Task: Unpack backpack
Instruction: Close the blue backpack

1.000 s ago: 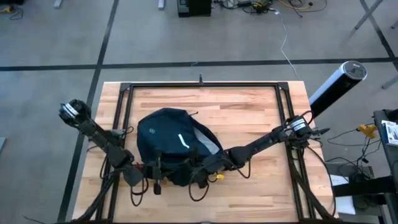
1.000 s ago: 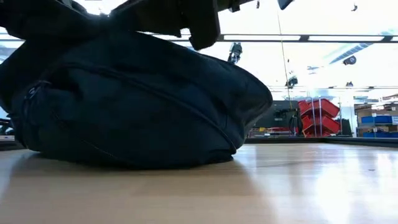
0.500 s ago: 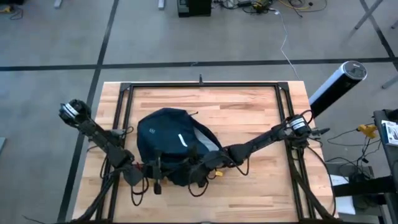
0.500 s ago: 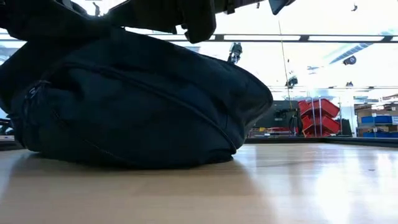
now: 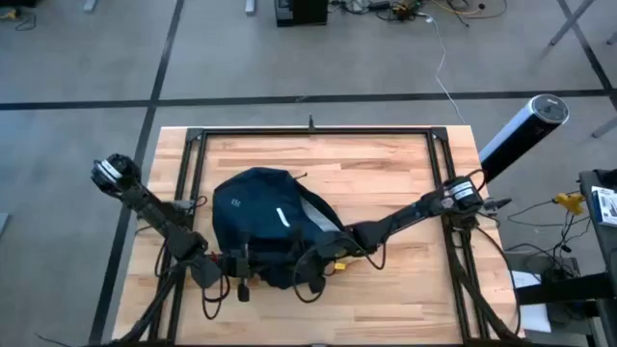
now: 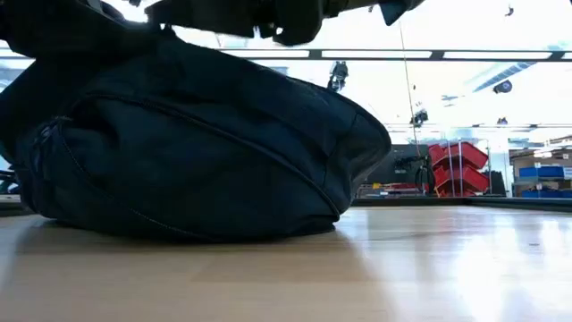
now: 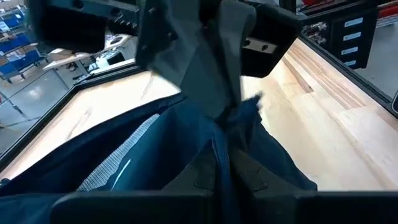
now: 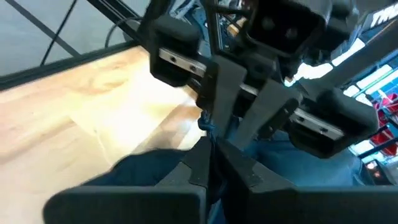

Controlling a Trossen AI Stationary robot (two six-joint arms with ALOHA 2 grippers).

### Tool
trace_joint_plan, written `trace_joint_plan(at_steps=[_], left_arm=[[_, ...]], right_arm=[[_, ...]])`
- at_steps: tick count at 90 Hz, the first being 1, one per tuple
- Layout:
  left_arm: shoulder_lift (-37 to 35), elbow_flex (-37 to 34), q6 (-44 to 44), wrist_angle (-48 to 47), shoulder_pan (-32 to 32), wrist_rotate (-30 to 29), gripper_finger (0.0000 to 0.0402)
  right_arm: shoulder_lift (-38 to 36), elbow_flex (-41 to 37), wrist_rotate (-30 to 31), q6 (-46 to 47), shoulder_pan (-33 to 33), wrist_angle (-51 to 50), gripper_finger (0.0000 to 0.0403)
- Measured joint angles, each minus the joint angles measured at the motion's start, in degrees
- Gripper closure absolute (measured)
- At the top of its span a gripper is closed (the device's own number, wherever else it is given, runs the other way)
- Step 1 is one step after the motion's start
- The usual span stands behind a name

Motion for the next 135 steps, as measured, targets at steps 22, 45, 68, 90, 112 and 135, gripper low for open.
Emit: trace_joint_plan(at_steps=[22,45,68,90,112,135], left_arm=[[-0.1,-0.1,-0.1,0.0,0.0,0.1,0.0401],[0.0,-1.1,-0.8,-0.6,-0.3,-0.2,0.0401],[0.1,-1.1,-1.0,-0.5,-0.4,-0.1,0.0401],[0.2,-1.1,-0.9,-0.1,-0.4,-0.1,0.0401],[0.2,-1.1,-0.6,0.0,-0.3,-0.1,0.0401],[0.2,-1.1,-0.9,0.1,-0.3,-0.2,0.0401]], right_arm=[[-4.1,-0.1,1.4,-2.1,3.3,-0.4,0.0403],[-5.6,0.1,7.8,-3.5,5.5,-1.9,0.0402],[-5.2,0.1,8.4,0.0,4.4,-8.0,0.0402],[-2.8,0.0,10.5,2.5,4.1,-9.6,0.0314],[-2.0,0.0,16.0,0.2,5.8,-13.4,0.0204],[2.9,0.0,19.9,-12.9,5.9,-4.7,0.0201]])
